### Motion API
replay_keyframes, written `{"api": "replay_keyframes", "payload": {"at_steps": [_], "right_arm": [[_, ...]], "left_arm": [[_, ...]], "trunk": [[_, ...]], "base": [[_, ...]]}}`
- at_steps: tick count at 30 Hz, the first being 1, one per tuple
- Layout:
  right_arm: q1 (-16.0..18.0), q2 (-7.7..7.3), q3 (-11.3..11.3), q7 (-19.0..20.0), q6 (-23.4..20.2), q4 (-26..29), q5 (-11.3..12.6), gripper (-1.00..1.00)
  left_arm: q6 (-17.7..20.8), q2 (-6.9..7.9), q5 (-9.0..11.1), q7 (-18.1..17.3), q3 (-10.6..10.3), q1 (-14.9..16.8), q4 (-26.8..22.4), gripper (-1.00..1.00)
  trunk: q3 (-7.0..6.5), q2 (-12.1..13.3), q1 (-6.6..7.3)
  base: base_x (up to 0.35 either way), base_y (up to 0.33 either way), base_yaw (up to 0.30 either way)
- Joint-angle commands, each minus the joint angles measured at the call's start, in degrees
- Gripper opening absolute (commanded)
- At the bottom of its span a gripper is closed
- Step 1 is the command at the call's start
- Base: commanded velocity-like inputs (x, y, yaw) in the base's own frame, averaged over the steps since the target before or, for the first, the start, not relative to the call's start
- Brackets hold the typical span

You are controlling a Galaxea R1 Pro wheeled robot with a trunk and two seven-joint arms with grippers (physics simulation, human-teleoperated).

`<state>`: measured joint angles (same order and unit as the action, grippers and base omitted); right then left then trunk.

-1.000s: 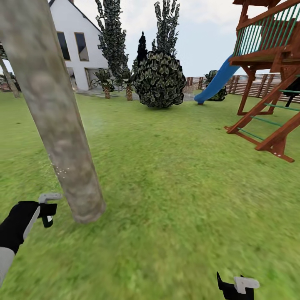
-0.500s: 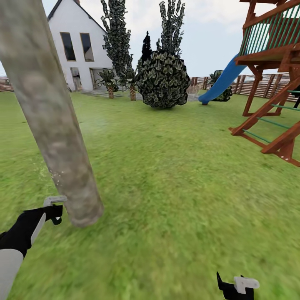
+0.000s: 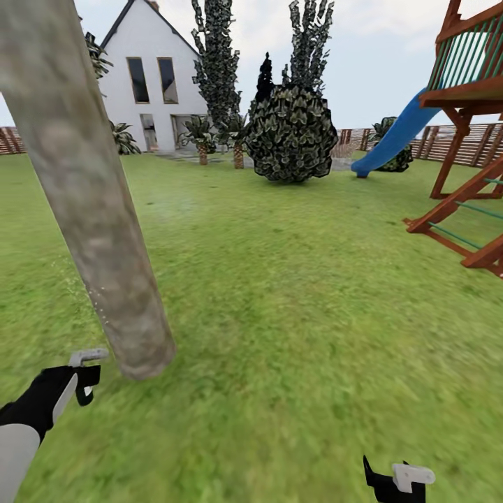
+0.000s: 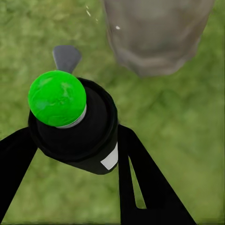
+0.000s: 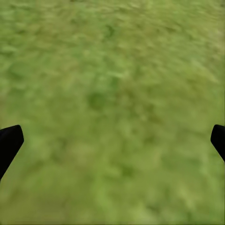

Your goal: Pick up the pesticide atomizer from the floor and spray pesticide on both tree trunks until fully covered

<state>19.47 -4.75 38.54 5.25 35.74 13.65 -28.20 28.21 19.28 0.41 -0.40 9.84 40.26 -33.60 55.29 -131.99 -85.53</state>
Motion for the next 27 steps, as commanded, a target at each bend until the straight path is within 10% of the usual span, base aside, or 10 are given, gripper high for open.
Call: {"api": "replay_keyframes", "payload": {"at_steps": [1,27], "right_arm": [[0.0,0.01,0.5,0.5,0.2,0.0,0.0,1.00],[0.0,0.10,0.5,0.5,0.2,-0.1,0.0,1.00]], "left_arm": [[0.2,-0.03,0.0,0.0,0.2,0.0,0.7,-1.00],[-6.7,0.06,0.0,0.0,0.3,0.0,5.7,-1.00]], "trunk": [[0.05,0.0,0.01],[0.05,0.0,0.01]], "base": [[0.008,-0.009,0.011],[0.095,-0.185,0.078]]}}
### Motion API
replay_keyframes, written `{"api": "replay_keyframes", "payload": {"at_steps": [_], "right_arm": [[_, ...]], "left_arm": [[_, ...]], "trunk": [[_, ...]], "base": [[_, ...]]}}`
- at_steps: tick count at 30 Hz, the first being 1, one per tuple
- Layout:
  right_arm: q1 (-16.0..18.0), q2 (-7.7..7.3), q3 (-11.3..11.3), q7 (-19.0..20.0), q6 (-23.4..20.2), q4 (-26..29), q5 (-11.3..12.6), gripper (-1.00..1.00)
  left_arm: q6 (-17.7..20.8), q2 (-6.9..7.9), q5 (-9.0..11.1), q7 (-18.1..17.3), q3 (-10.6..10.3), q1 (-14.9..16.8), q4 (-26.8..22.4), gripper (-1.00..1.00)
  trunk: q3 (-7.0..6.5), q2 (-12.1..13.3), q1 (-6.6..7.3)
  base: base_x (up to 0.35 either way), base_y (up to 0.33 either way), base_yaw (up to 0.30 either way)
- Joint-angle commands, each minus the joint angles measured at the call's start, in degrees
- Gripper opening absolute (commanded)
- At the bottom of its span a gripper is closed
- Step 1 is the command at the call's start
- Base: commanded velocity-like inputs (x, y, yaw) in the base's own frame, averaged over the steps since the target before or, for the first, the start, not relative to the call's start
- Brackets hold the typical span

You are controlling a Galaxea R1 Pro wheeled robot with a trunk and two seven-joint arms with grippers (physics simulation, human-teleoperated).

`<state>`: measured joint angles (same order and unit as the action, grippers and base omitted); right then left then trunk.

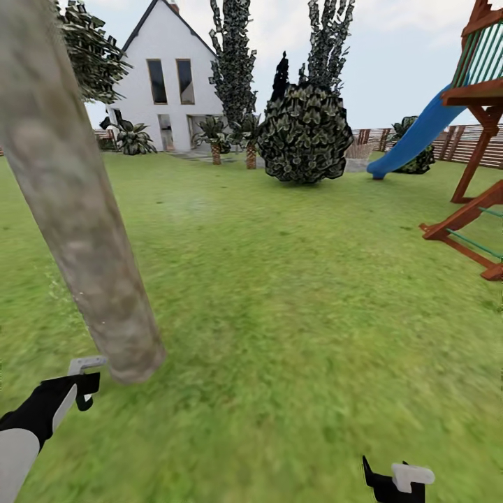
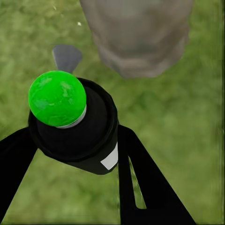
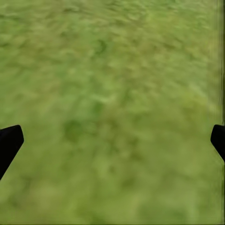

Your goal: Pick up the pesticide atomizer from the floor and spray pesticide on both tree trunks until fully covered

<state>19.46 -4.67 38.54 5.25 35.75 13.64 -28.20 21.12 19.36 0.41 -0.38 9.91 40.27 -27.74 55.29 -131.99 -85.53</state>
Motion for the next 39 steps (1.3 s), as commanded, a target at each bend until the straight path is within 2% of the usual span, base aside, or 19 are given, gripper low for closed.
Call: {"api": "replay_keyframes", "payload": {"at_steps": [1,5,12,14,17,20,21,22,23,24,27,28,29,32,35,37,39], "right_arm": [[0.1,0.01,0.5,0.5,0.2,0.0,0.0,1.00],[0.1,0.01,0.5,0.5,0.2,-0.1,0.0,1.00],[0.1,0.01,0.5,0.5,0.2,0.0,0.0,1.00],[0.1,0.01,0.5,0.5,0.2,0.0,0.0,1.00],[0.1,0.01,0.5,0.5,0.2,0.0,0.0,1.00],[0.1,0.01,0.5,0.5,0.2,0.0,0.0,1.00],[0.1,0.01,0.5,0.5,0.2,-0.1,0.0,1.00],[0.1,-0.02,0.5,0.5,0.2,-0.1,0.0,1.00],[0.1,-0.03,0.5,0.5,0.2,-0.1,0.0,1.00],[0.1,-0.04,0.5,0.5,0.2,-0.1,0.0,1.00],[0.1,-0.07,0.5,0.5,0.2,-0.1,0.0,1.00],[0.1,-0.08,0.5,0.5,0.2,-0.1,0.0,1.00],[0.1,-0.08,0.5,0.5,0.2,0.0,0.0,1.00],[0.1,-0.08,0.5,0.5,0.2,0.0,0.0,1.00],[0.1,-0.08,0.5,0.5,0.2,0.0,0.0,1.00],[0.1,-0.08,0.5,0.5,0.2,0.0,0.0,1.00],[0.1,-0.08,0.5,0.5,0.2,0.0,0.0,1.00]], "left_arm": [[0.3,-0.03,0.0,0.0,0.2,0.0,-0.1,-1.00],[-0.5,-0.06,0.0,0.0,0.2,0.0,-0.1,-1.00],[-8.2,-0.34,0.2,0.1,0.3,0.0,2.8,-1.00],[-8.9,-0.43,0.3,0.0,0.3,0.1,2.5,-1.00],[-9.0,-1.51,0.2,-0.2,0.0,0.2,1.7,-1.00],[-8.9,-2.07,0.2,-0.2,-0.2,0.2,-1.9,-1.00],[-8.8,-3.02,0.1,-0.2,-0.4,0.5,-2.4,-1.00],[-8.4,-4.78,-0.3,-0.5,-0.6,0.9,-3.0,-1.00],[-8.3,-5.14,-0.4,-0.6,-0.8,0.9,-3.8,-1.00],[-8.1,-5.04,-0.5,-0.7,-1.0,1.0,-4.5,-1.00],[-7.9,-2.73,-0.2,-0.9,-0.7,1.1,-5.0,-1.00],[-7.9,-2.40,-0.2,-0.9,-0.8,1.1,-5.0,-1.00],[-7.9,-2.44,-0.3,-0.9,-0.9,1.1,-5.1,-1.00],[-8.0,-4.32,-0.3,-0.9,-1.1,1.1,-5.2,-1.00],[-7.7,-4.69,-0.5,-0.8,-1.2,1.2,-6.1,-1.00],[-4.1,-3.97,-0.4,-0.9,-1.0,1.4,-9.6,-1.00],[2.0,-2.89,-0.1,-1.0,-0.7,1.9,-15.2,-1.00]], "trunk": [[0.05,0.0,0.01],[0.05,0.0,0.01],[0.05,0.0,0.01],[0.05,0.0,0.01],[0.05,0.0,0.01],[0.05,0.0,0.01],[0.05,0.0,0.01],[0.05,0.0,0.01],[0.05,0.0,0.01],[0.05,0.0,0.01],[0.05,0.0,0.01],[0.05,0.0,0.01],[0.05,0.0,0.01],[0.05,0.0,0.01],[0.05,0.0,0.01],[0.05,0.0,0.01],[0.05,0.0,0.01]], "base": [[0.000,-0.272,0.030],[0.011,-0.272,0.204],[0.072,-0.136,0.275],[0.003,-0.004,0.264],[0.000,0.000,0.074],[-0.240,0.000,0.009],[-0.080,0.000,0.000],[-0.013,0.000,0.000],[-0.007,0.000,0.000],[-0.003,0.000,0.000],[0.000,0.000,0.000],[0.000,0.000,0.000],[-0.019,0.000,0.000],[-0.214,0.000,0.000],[-0.063,0.000,0.000],[-0.008,0.000,0.000],[-0.002,0.000,0.000]]}}
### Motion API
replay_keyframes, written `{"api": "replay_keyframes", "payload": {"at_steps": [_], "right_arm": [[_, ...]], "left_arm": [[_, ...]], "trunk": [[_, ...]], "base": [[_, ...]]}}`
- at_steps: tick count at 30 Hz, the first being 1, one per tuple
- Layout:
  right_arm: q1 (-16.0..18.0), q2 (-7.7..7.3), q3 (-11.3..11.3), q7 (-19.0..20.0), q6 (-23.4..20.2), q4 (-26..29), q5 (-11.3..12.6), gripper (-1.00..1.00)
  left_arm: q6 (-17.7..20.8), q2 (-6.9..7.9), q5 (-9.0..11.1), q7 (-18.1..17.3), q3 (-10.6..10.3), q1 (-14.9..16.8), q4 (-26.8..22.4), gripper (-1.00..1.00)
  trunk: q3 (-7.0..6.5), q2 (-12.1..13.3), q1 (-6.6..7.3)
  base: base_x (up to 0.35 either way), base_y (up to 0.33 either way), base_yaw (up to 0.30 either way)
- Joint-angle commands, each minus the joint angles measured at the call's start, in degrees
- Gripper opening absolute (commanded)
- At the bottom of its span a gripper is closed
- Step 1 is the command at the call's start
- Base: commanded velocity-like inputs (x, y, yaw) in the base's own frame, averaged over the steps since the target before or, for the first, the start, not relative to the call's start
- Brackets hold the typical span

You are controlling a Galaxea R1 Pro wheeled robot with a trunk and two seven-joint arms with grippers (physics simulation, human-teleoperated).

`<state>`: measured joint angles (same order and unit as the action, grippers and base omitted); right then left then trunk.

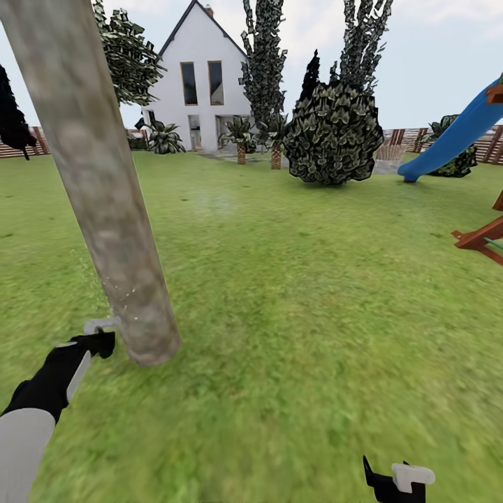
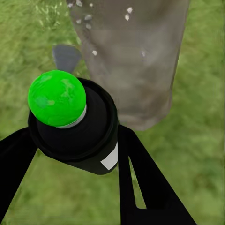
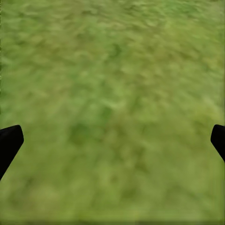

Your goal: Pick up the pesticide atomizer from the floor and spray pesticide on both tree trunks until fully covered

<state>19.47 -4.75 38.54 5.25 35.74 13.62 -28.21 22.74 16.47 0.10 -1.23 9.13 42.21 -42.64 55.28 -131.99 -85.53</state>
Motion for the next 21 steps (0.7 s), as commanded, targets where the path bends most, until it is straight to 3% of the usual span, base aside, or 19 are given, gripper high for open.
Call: {"api": "replay_keyframes", "payload": {"at_steps": [1,4,6,9,12,15,21], "right_arm": [[0.0,0.01,0.5,0.5,0.2,-0.1,0.0,1.00],[0.0,0.01,0.5,0.5,0.2,0.0,0.0,1.00],[0.0,0.01,0.5,0.5,0.2,0.0,0.0,1.00],[0.0,0.01,0.5,0.5,0.2,0.0,0.0,1.00],[0.0,0.01,0.5,0.5,0.2,-0.1,0.0,1.00],[0.0,0.01,0.5,0.5,0.2,0.0,0.0,1.00],[0.0,0.01,0.5,0.5,0.2,0.0,0.0,1.00]], "left_arm": [[1.7,0.24,0.2,-0.2,0.1,0.0,-2.1,-1.00],[3.2,-0.21,0.1,-0.2,-0.4,-0.2,-6.8,-1.00],[7.4,-1.34,0.1,-0.2,-2.2,0.0,-10.6,-1.00],[10.1,-0.68,0.3,-0.2,-2.5,0.3,-13.4,-1.00],[11.3,1.42,0.5,-0.2,-2.5,1.3,-13.8,-1.00],[13.8,1.26,0.5,-0.4,-3.0,1.0,-16.9,-1.00],[14.2,1.05,0.5,-0.5,-3.1,1.3,-20.5,-1.00]], "trunk": [[0.06,0.0,0.00],[0.06,0.0,0.00],[0.06,0.0,0.00],[0.06,0.0,0.00],[0.06,0.0,0.00],[0.06,0.0,0.00],[0.06,0.0,0.00]], "base": [[0.000,0.000,0.000],[0.000,0.000,0.000],[0.000,0.000,0.000],[0.000,0.000,0.000],[0.000,0.000,0.000],[-0.016,0.000,0.000],[-0.209,0.000,0.000]]}}
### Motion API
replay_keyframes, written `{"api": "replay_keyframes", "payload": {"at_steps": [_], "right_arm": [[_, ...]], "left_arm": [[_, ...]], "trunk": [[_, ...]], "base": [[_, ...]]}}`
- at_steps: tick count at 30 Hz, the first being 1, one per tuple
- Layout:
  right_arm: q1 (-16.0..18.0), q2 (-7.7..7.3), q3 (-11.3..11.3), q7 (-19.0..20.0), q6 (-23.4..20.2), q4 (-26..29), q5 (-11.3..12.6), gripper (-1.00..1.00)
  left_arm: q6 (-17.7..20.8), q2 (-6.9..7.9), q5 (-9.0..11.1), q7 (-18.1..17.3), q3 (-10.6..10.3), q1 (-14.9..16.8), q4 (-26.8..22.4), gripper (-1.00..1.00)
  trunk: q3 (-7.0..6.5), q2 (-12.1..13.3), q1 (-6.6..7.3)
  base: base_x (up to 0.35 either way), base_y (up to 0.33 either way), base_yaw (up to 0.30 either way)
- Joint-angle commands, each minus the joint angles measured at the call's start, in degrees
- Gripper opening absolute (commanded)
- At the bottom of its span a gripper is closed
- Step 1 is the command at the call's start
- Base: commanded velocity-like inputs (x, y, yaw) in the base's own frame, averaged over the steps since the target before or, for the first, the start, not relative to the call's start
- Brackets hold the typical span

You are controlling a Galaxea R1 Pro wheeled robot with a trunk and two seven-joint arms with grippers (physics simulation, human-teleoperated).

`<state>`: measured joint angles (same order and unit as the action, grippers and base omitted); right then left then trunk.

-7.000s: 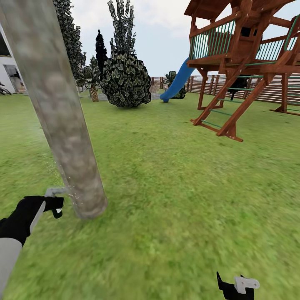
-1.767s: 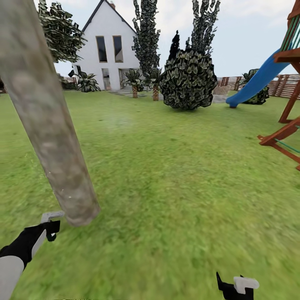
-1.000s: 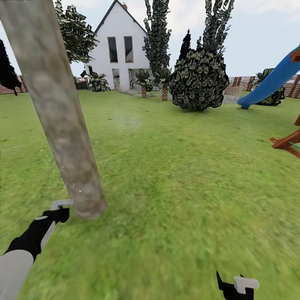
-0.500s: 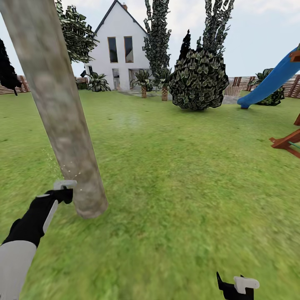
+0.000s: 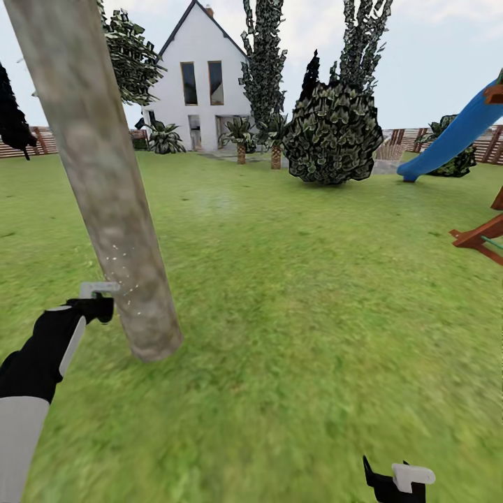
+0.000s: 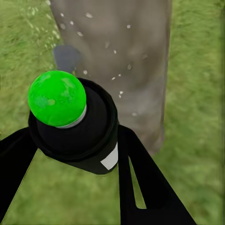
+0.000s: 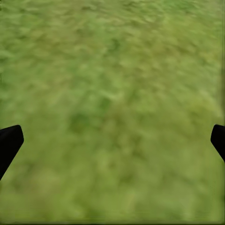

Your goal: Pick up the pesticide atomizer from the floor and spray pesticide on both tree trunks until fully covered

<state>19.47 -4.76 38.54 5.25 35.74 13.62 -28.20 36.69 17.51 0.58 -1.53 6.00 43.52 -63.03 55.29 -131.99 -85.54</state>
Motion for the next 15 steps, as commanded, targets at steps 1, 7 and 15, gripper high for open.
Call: {"api": "replay_keyframes", "payload": {"at_steps": [1,7,15], "right_arm": [[0.0,0.01,0.5,0.5,0.2,0.0,0.0,1.00],[0.0,0.01,0.5,0.5,0.2,-0.1,0.0,1.00],[0.0,0.01,0.5,0.5,0.2,0.0,0.0,1.00]], "left_arm": [[0.3,0.05,0.0,-0.2,0.1,0.1,-0.1,-1.00],[6.8,0.77,0.0,-0.3,0.1,3.8,-0.2,-1.00],[7.1,0.74,-0.5,-0.3,-0.1,3.4,-0.2,-1.00]], "trunk": [[0.05,0.0,0.02],[0.05,0.0,0.02],[0.05,0.0,0.02]], "base": [[-0.029,0.000,0.000],[-0.005,0.000,0.000],[0.092,-0.146,0.000]]}}
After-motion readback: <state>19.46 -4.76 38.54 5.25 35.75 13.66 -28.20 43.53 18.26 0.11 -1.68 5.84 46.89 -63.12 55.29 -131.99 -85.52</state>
